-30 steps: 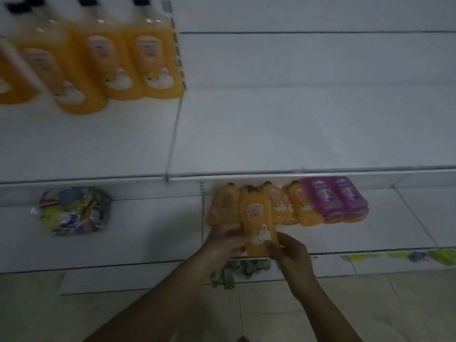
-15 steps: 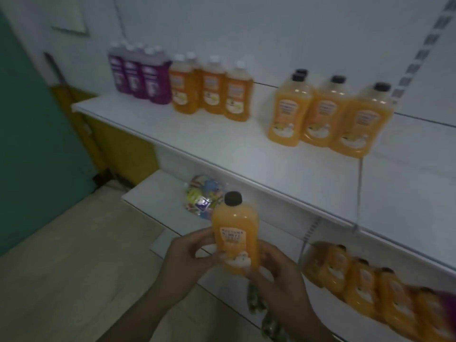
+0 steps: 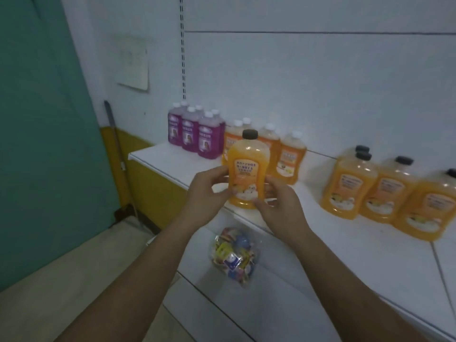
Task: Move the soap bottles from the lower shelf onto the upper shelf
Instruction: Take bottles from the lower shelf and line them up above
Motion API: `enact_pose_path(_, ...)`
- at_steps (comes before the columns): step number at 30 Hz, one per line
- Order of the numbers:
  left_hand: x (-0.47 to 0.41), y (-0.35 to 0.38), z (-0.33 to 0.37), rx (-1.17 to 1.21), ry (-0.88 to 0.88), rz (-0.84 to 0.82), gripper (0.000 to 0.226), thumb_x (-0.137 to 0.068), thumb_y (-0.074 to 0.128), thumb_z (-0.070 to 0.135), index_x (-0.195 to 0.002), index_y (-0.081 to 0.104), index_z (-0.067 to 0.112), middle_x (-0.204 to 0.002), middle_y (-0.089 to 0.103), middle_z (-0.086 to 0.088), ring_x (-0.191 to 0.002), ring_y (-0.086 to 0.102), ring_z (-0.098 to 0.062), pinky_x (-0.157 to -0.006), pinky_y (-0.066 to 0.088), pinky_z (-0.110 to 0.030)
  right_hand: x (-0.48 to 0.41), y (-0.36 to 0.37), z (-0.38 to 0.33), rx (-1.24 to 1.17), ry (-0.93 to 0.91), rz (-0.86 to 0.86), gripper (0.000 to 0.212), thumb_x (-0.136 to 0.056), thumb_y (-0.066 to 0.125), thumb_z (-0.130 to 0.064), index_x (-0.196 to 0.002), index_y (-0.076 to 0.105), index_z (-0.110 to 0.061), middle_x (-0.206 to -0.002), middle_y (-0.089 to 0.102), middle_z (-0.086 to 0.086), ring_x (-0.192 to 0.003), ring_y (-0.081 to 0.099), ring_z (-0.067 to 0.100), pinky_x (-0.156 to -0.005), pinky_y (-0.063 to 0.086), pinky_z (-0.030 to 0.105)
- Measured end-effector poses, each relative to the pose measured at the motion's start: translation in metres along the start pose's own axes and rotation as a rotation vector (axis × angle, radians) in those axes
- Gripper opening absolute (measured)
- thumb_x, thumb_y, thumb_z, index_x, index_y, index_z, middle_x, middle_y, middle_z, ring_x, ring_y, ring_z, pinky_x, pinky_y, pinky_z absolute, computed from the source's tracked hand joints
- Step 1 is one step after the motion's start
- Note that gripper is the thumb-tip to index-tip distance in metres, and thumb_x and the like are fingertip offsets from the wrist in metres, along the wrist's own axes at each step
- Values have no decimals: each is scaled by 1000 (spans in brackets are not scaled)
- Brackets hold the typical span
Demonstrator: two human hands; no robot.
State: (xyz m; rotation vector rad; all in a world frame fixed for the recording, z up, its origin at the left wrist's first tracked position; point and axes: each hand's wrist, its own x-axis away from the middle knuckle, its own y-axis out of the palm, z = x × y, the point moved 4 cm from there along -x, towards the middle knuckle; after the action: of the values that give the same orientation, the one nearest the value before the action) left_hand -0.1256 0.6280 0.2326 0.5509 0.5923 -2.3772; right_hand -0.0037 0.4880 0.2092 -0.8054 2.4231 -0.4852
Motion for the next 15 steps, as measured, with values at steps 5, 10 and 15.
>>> enact_pose_path(5,-68,26,-51,-61,-36,-88,41,-89,74,5,-119,70,31,-111,73,16,-104,70,-8,-96,55,-28,-63,6,34,75,78,6,40,-92,68,-3,-130,63,-14,-121,70,-1,-104,65,10,-76,47,10)
enact_pose_path(10,-101,53,-80,-21,-102,-168,39,-92,70,1,-126,68,18,-109,68,15,-98,62,1,-86,51,-13,-91,6,64,98,103,44,32,-97,62,-7,-126,66,-20,-117,69,-10,-101,64,6,-91,54,23)
enact_pose_path(15,-112,67,-82,47,-140,-198,38,-96,61,-7,-132,62,7,-108,65,12,-86,62,19,-71,46,0,-106,3,78,108,121,80,34,-99,61,-11,-132,63,-21,-123,68,-7,-101,62,2,-90,49,18)
